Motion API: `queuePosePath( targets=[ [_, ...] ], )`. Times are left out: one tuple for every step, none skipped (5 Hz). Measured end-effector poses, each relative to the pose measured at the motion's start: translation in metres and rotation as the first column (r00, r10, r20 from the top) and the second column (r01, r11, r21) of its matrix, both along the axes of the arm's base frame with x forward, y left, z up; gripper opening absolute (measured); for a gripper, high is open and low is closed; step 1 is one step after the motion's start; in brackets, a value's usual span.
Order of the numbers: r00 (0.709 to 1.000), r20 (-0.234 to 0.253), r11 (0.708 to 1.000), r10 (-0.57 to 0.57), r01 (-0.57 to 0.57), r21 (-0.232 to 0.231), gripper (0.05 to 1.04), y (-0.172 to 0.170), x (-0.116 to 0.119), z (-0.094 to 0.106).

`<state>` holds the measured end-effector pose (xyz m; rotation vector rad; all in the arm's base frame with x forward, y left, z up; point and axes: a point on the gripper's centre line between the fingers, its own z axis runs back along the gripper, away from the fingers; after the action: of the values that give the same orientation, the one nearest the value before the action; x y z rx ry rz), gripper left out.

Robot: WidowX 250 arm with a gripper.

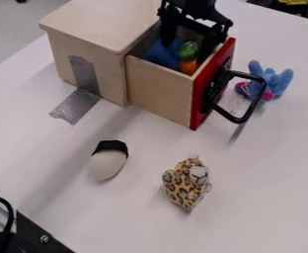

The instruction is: Removed the carrot in the drawer and placed it on top of the drawer

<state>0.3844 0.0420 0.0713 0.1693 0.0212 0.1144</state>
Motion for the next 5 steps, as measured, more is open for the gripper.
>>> queuePosePath(
  targets=[
    [1.000, 0.018, 1.000, 0.009, -0.008, -0.026, 1.000, -0.004, 0.003, -0.001],
    [1.000, 0.025, 0.999, 0.014, -0.013, -0.041, 0.970, -0.005, 0.004, -0.002],
    [1.000, 0.019, 0.998, 0.024, -0.023, -0.054, 0.701, -0.007, 0.002, -0.005],
    [0.999, 0.023, 0.998, 0.025, -0.024, -0.061, 0.592, -0.008, 0.002, -0.002],
    [0.999, 0.042, 0.997, 0.028, -0.025, -0.079, 0.592, -0.008, -0.003, 0.022]
  ],
)
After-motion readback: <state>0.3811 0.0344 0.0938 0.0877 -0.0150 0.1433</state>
